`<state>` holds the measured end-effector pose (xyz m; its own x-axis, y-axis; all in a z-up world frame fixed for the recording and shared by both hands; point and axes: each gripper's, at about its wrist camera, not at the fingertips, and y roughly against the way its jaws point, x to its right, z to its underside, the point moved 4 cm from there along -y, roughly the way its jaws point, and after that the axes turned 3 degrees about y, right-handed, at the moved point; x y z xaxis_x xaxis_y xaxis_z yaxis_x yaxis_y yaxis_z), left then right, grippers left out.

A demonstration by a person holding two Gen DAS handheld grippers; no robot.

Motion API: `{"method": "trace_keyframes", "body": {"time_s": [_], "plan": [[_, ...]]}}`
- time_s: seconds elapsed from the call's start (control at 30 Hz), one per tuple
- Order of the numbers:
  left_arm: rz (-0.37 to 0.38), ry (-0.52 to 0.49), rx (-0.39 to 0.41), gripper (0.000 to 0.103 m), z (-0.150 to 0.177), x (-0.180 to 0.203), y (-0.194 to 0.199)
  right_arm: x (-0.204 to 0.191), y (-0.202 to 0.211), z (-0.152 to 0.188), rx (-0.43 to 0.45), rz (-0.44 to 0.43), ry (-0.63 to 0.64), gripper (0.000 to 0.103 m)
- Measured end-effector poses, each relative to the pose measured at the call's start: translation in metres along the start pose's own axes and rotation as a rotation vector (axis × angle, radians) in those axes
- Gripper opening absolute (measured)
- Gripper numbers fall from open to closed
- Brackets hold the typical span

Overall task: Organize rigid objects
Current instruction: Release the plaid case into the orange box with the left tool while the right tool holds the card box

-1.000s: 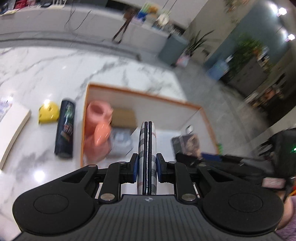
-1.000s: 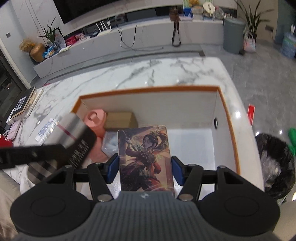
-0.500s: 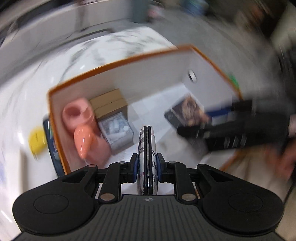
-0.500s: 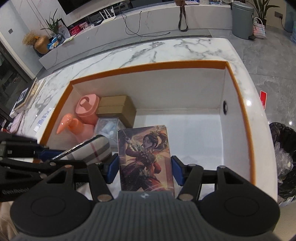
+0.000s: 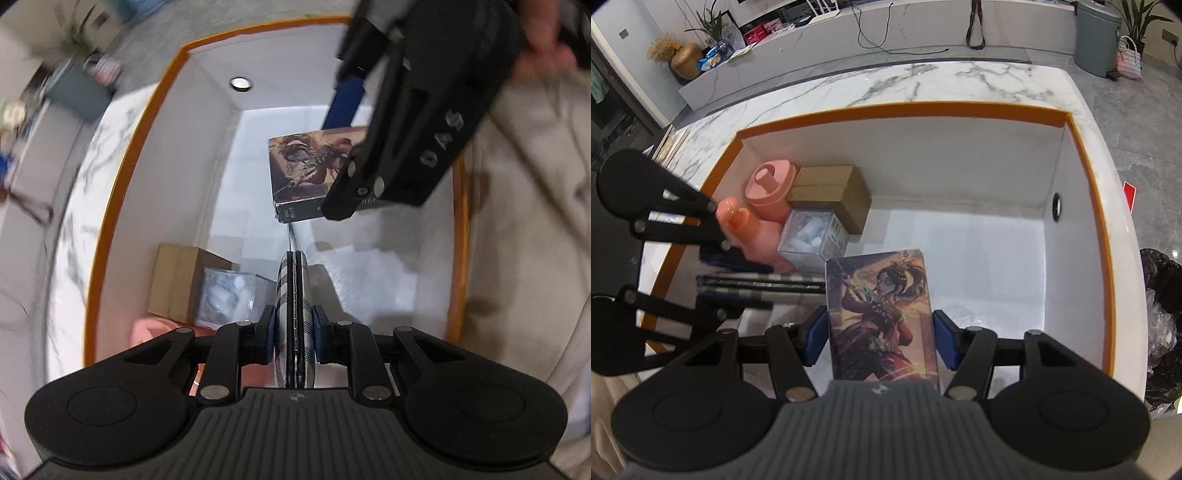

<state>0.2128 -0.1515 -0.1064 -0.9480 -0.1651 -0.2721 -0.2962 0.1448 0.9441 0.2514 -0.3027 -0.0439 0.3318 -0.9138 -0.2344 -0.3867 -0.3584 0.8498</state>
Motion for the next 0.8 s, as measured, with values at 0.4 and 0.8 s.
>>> {"method": "trace_keyframes", "body": {"time_s": [0.4,0.8], "plan": [[0.026,-0.001,-0.052,0.035,0.019,0.007,0.004,-0.003,-0.015,0.002,-0.060,-0.026,-0.008,0.059],[0.041,0.074,-0.063,0.039,0.019,-0.008,0.023,0.003,-0.015,0.002,-0.085,0.019,-0.007,0.059]]}}
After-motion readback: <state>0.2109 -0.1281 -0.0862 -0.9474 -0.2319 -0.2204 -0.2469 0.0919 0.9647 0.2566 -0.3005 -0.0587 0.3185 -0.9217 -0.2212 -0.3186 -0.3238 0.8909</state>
